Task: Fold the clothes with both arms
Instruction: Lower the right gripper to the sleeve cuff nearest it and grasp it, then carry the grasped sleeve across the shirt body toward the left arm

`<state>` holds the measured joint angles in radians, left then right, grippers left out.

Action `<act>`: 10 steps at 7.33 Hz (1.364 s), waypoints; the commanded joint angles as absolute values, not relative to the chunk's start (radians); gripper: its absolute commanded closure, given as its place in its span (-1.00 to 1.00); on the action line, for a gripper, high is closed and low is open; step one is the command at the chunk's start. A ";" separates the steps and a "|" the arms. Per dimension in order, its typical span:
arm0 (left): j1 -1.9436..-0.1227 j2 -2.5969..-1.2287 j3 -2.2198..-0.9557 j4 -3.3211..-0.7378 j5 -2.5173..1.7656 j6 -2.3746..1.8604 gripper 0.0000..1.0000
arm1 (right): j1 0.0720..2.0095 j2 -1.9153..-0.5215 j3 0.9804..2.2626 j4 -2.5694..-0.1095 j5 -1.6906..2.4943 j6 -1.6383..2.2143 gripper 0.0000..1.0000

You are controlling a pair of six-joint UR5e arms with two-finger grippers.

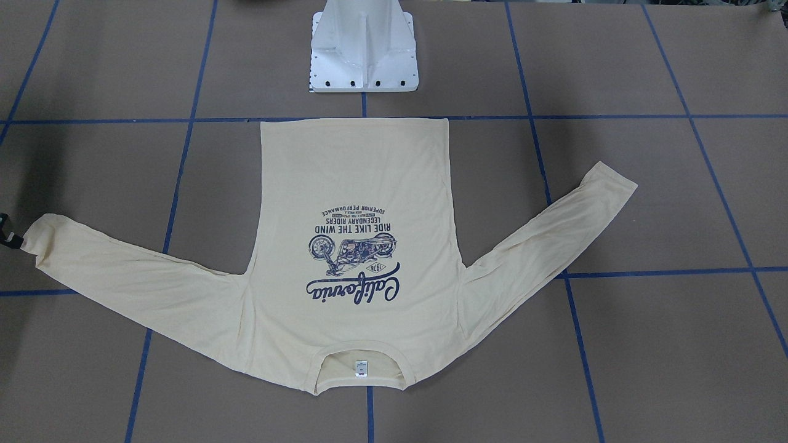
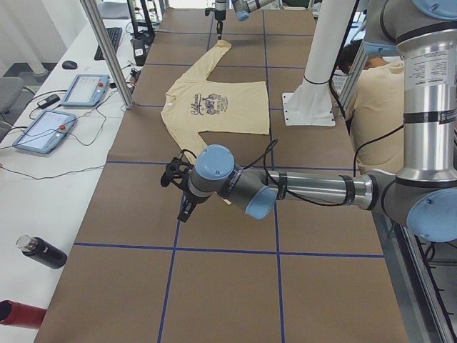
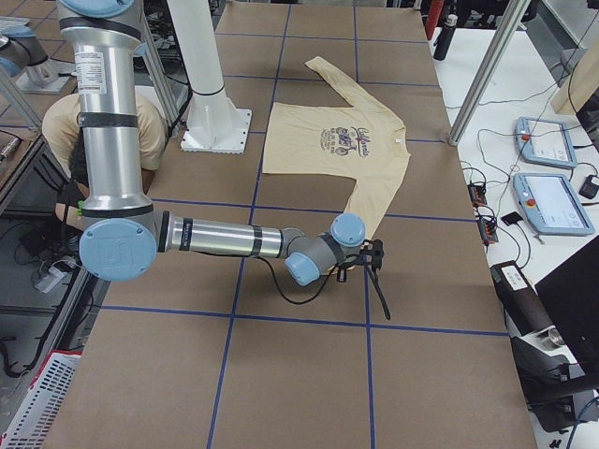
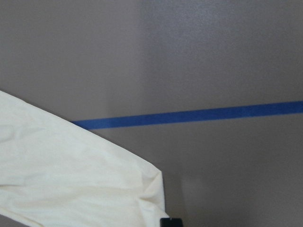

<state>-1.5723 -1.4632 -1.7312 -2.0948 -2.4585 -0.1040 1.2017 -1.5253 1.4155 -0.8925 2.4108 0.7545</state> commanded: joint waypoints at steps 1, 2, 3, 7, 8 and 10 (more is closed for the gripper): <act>-1.572 -1.463 -1.730 -2.095 -2.500 -0.104 -1.00 | 1.213 -1.429 1.555 -1.152 2.428 0.756 1.00; -1.571 -1.463 -1.724 -2.095 -2.520 -0.104 -1.00 | 1.210 -1.360 1.612 -1.277 2.419 0.761 1.00; -1.572 -1.463 -1.726 -2.095 -2.522 -0.104 -1.00 | 1.180 -1.257 1.629 -1.355 2.415 0.852 1.00; -1.571 -1.463 -1.720 -2.094 -2.522 -0.104 -1.00 | 0.873 -0.773 1.458 -1.365 2.133 1.391 1.00; -1.571 -1.463 -1.721 -2.092 -2.523 -0.104 -1.00 | 0.832 -0.629 1.337 -1.362 2.059 1.448 1.00; -1.571 -1.463 -1.720 -2.092 -2.523 -0.104 -1.00 | 0.735 -0.498 1.234 -1.356 1.905 1.450 1.00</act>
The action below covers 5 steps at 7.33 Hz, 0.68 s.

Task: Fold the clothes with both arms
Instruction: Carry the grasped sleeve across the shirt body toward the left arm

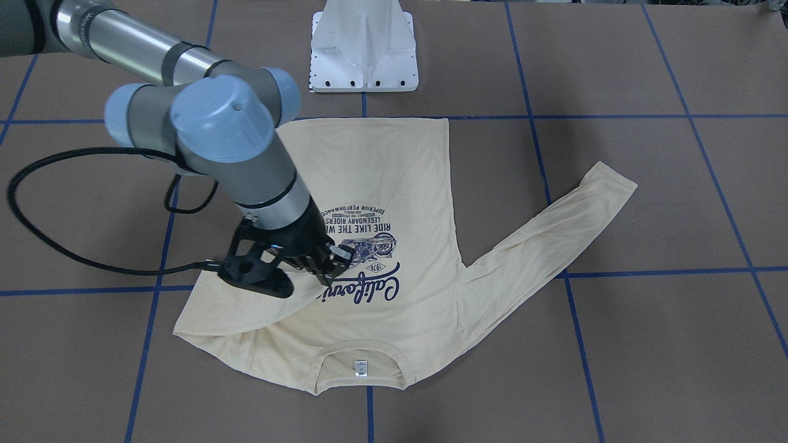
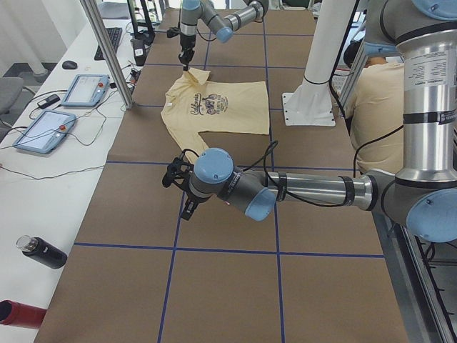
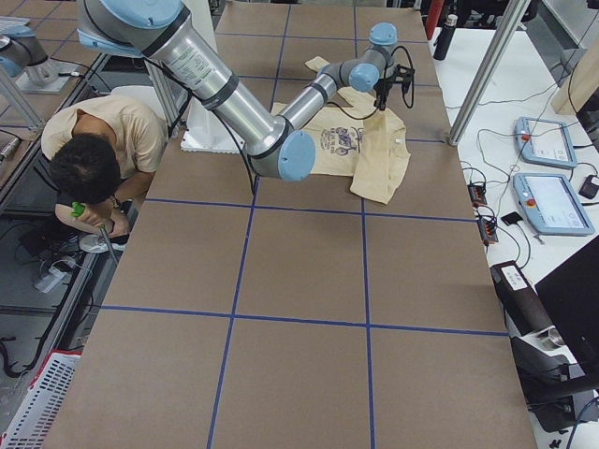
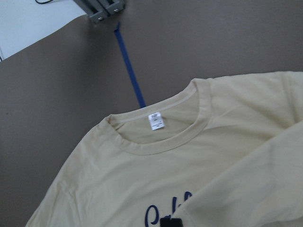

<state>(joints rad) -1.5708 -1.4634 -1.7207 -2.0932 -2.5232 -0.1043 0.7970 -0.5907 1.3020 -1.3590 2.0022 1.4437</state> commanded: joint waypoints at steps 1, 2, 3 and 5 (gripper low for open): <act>-1.571 -1.463 -1.720 -2.092 -2.523 -0.104 -1.00 | 0.710 -0.441 1.227 -1.358 1.860 1.439 1.00; -1.571 -1.463 -1.718 -2.091 -2.523 -0.104 -1.00 | 0.706 -0.402 1.227 -1.361 1.855 1.439 1.00; -1.571 -1.463 -1.717 -2.091 -2.522 -0.104 -1.00 | 0.690 -0.356 1.201 -1.364 1.844 1.428 1.00; -1.569 -1.463 -1.707 -2.091 -2.522 -0.103 -1.00 | 0.620 -0.344 1.149 -1.356 1.717 1.422 1.00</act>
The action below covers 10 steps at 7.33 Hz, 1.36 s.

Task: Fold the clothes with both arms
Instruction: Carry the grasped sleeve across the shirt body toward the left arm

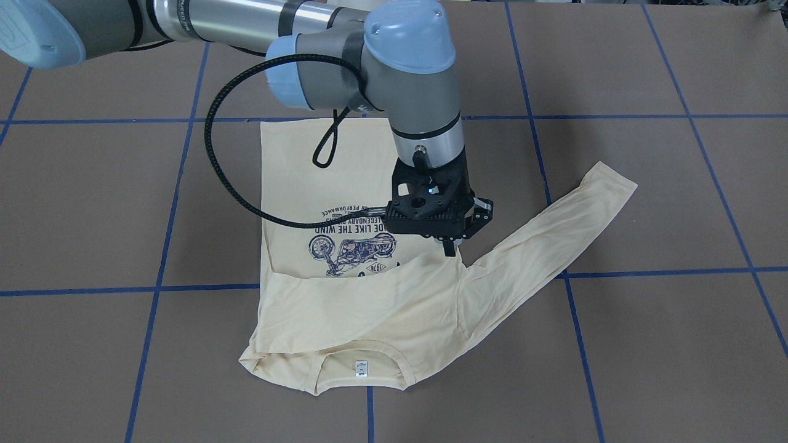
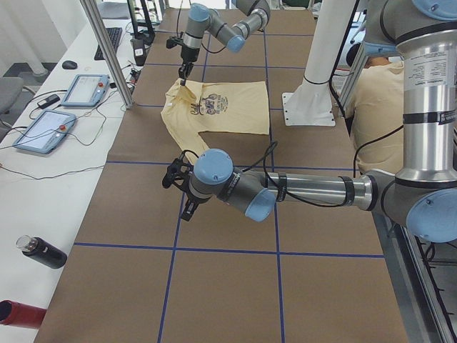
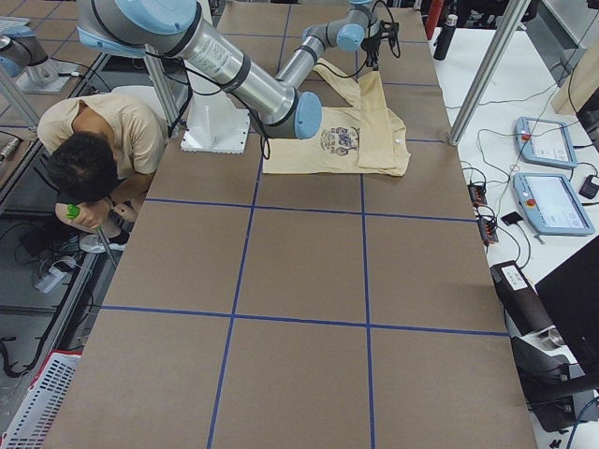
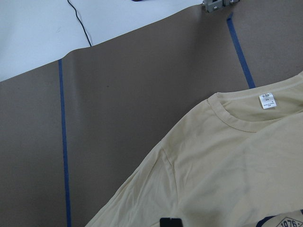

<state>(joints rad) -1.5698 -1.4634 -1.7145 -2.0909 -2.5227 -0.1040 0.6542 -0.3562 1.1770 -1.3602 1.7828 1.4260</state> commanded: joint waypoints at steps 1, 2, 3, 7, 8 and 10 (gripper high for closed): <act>-1.569 -1.463 -1.707 -2.091 -2.522 -0.103 -1.00 | 0.618 -0.342 1.116 -1.341 1.710 1.417 1.00; -1.569 -1.463 -1.707 -2.091 -2.523 -0.103 -1.00 | 0.618 -0.339 1.079 -1.303 1.697 1.417 1.00; -1.569 -1.463 -1.707 -2.091 -2.523 -0.103 -1.00 | 0.617 -0.274 0.980 -1.272 1.681 1.422 0.75; -1.516 -1.468 -1.706 -2.121 -2.684 -0.267 -1.00 | 0.620 -0.178 0.870 -1.223 1.681 1.483 -0.84; -1.453 -1.462 -1.701 -2.241 -2.674 -0.370 -1.00 | 0.623 -0.178 0.870 -1.221 1.681 1.485 -0.90; -1.347 -1.418 -1.706 -2.365 -2.503 -0.518 -1.00 | 0.667 -0.211 0.947 -1.235 1.754 1.531 -0.89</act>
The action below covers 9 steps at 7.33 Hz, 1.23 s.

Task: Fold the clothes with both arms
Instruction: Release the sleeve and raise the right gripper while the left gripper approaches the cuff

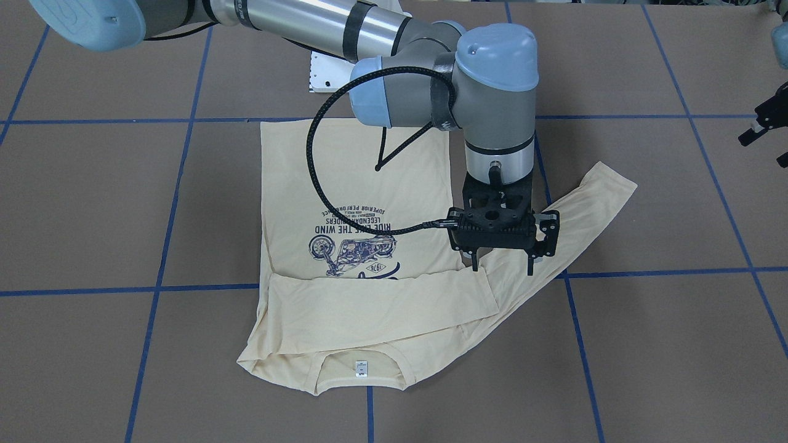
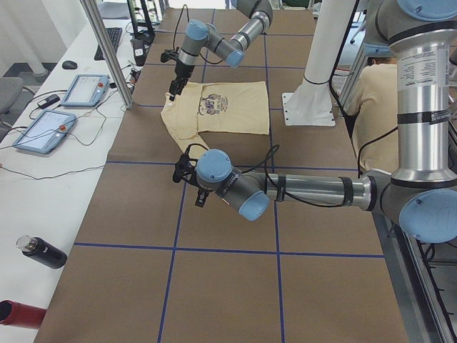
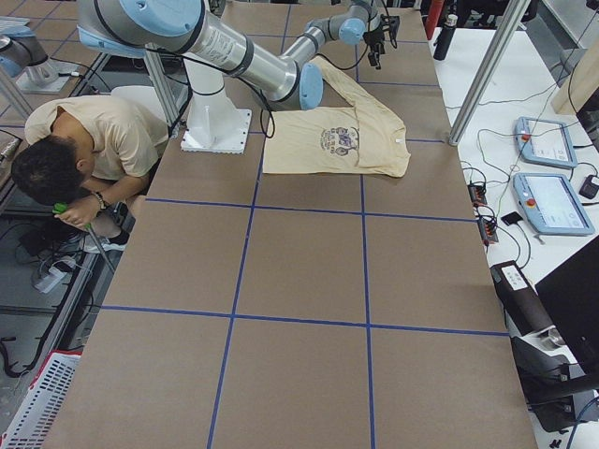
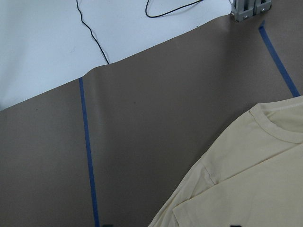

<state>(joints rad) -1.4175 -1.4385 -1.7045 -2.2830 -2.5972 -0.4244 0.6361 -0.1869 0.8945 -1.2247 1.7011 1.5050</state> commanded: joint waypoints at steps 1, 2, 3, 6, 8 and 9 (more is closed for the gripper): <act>-1.294 -1.416 -1.706 -2.381 -2.452 -0.699 -1.00 | 0.701 -0.335 1.091 -1.265 1.848 1.531 -0.89; -1.197 -1.414 -1.706 -2.438 -2.412 -0.772 -0.99 | 0.710 -0.486 1.252 -1.261 1.853 1.520 -0.88; -1.092 -1.404 -1.695 -2.475 -2.326 -0.790 -0.99 | 0.744 -0.577 1.341 -1.269 1.883 1.516 -0.94; -0.988 -1.420 -1.616 -2.482 -2.274 -0.796 -0.73 | 0.970 -0.850 1.506 -1.270 2.176 1.365 -0.93; -0.959 -1.453 -1.574 -2.482 -2.266 -0.818 -0.38 | 0.976 -0.890 1.542 -1.269 2.169 1.319 -0.94; -0.954 -1.460 -1.566 -2.482 -2.267 -0.818 -0.34 | 0.976 -0.897 1.540 -1.266 2.166 1.319 -0.94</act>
<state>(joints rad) -0.9637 -1.4480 -1.5848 -2.4810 -2.2687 -0.8135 0.9713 -0.8820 1.5326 -1.2680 2.1648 1.3297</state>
